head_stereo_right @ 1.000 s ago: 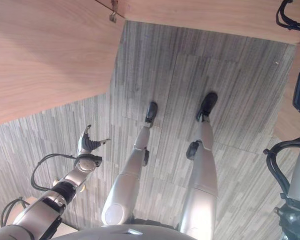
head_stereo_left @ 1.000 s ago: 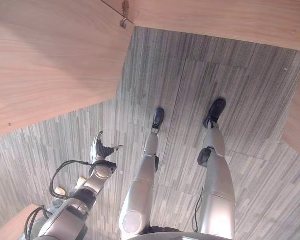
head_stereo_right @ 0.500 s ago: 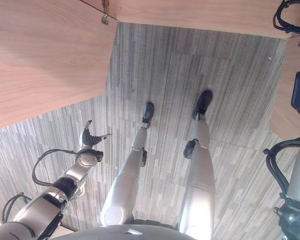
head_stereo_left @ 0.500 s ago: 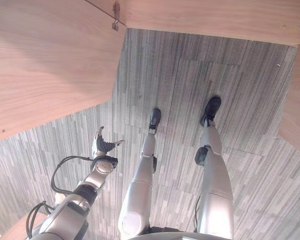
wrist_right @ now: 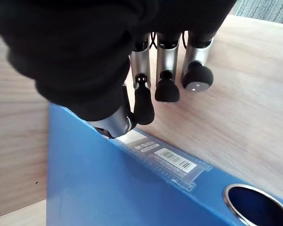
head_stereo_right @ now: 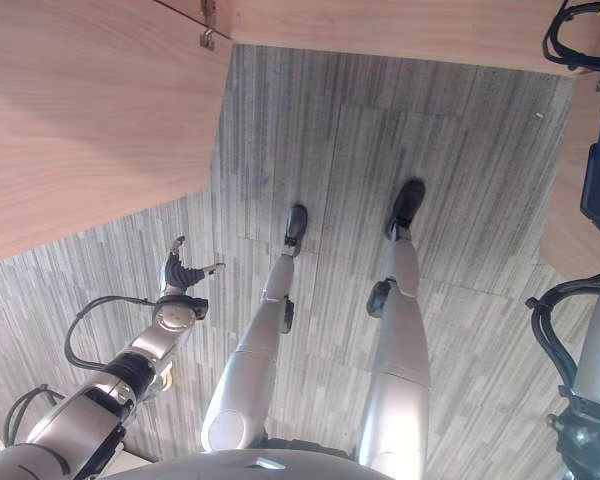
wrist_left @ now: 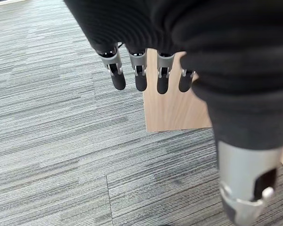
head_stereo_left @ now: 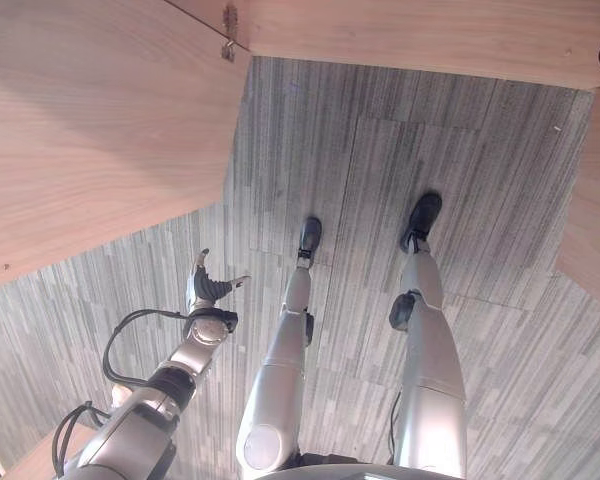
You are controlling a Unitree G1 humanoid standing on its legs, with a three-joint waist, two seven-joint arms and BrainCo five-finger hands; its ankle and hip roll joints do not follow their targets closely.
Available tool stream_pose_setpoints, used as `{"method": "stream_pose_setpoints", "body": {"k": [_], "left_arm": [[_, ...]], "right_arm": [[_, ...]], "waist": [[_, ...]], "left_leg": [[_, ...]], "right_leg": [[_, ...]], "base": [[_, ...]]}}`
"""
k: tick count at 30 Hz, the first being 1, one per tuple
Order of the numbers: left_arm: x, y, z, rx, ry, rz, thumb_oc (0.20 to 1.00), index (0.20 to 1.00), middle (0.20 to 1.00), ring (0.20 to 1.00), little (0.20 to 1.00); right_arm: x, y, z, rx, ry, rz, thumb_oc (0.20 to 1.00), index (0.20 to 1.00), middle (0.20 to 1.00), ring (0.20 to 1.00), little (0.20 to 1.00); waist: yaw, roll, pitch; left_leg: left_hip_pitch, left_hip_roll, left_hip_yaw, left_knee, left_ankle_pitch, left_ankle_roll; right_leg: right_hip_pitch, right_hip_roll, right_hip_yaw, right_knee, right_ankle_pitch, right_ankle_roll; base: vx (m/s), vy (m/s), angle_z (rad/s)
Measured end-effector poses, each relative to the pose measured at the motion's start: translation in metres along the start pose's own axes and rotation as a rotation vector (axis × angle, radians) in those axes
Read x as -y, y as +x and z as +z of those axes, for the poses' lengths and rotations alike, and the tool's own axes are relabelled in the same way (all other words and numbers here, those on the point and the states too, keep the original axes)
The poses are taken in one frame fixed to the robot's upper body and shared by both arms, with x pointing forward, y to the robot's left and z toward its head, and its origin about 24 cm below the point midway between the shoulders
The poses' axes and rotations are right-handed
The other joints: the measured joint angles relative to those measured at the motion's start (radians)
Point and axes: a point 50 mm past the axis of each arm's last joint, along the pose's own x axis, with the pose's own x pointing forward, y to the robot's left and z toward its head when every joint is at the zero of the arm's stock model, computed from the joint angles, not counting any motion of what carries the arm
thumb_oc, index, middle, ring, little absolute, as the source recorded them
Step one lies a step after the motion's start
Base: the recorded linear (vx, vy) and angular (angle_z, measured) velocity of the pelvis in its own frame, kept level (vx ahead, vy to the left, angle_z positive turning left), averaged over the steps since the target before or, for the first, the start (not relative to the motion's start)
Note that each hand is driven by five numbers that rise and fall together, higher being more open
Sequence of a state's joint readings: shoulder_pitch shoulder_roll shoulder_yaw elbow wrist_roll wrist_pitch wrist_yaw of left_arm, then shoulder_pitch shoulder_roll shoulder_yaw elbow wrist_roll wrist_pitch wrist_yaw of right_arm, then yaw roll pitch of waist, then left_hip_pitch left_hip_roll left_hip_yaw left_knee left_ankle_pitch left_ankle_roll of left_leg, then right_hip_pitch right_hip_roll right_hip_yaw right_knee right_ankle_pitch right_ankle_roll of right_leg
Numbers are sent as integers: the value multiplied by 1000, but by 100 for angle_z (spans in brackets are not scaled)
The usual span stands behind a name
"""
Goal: Put the empty folder in the office cabinet
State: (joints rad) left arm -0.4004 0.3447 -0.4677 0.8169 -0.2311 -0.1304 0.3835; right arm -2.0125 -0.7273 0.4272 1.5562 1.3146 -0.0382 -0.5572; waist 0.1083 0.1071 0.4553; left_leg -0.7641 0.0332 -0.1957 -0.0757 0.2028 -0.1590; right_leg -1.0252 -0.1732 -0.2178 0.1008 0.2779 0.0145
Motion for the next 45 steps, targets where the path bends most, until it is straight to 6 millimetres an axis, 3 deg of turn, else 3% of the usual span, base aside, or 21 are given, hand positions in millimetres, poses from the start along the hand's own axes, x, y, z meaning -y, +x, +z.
{"method": "stream_pose_setpoints", "body": {"k": [8, 12, 20, 35, 42, 43, 44, 45], "left_arm": [[-8, -1, -4, -8, 10, 13, 1000, 1000, 1000, 1000, 1000], [-12, 0, -6, -11, 22, 22, 1000, 1000, 1000, 1000, 1000], [-13, 0, -7, -14, 24, 22, 1000, 1000, 1000, 1000, 1000], [-13, 1, -6, -15, 26, 24, 1000, 1000, 1000, 1000, 1000], [-16, 7, -6, -43, 52, 43, 1000, 1000, 1000, 1000, 1000], [-16, 7, -6, -43, 52, 43, 1000, 1000, 1000, 1000, 1000], [-17, 8, -6, -47, 55, 45, 1000, 1000, 1000, 1000, 1000], [-17, 8, -7, -51, 57, 46, 1000, 1000, 1000, 1000, 1000]], "right_arm": [[-11, -6, -8, 8, -56, 48, 200, 200, 200, 200, 200], [-35, -20, -29, 33, -222, 173, 200, 200, 200, 200, 200], [-72, -50, -61, 43, -383, 385, 200, 200, 200, 200, 200], [-81, -61, -72, 28, -390, 436, 200, 200, 200, 200, 200], [-77, -65, -94, -17, -383, 424, 200, 200, 200, 200, 200], [-76, -64, -95, -21, -383, 422, 228, 228, 228, 228, 228], [-76, -66, -102, -34, -393, 426, 407, 407, 407, 407, 407], [-74, -67, -107, -44, -400, 426, 890, 890, 890, 890, 890]], "waist": [[2, 0, 0], [10, 0, 0], [31, 0, 0], [40, 0, 0], [35, -2, 1], [35, -2, 1], [35, -7, 3], [34, -8, 3]], "left_leg": [[0, 6, 4, 0, -1, -1], [0, 19, 8, 0, -2, -3], [0, 24, 13, 0, -3, -4], [-5, 25, 5, 0, -3, -4], [10, 31, 1, 0, -2, -9], [14, 32, 1, 0, -3, -10], [27, 33, 4, 0, -4, -11], [36, 33, 4, 0, -5, -12]], "right_leg": [[0, 8, 2, -4, 0, 0], [-2, 21, 2, -5, 0, 0], [-6, 27, 5, -5, -1, -2], [-6, 26, 0, -5, -2, -3], [12, 30, -11, -5, 6, -1], [16, 30, -11, -5, 4, 3], [30, 31, -11, -7, 6, 0], [38, 32, -11, -8, 6, 1]], "base": [[1, -3, -1], [3, -1, -6], [0, -4, -2], [-7, 1, 0], [-48, 38, 0], [0, 0, 0], [0, 0, 0], [-36, 68, -2]]}}
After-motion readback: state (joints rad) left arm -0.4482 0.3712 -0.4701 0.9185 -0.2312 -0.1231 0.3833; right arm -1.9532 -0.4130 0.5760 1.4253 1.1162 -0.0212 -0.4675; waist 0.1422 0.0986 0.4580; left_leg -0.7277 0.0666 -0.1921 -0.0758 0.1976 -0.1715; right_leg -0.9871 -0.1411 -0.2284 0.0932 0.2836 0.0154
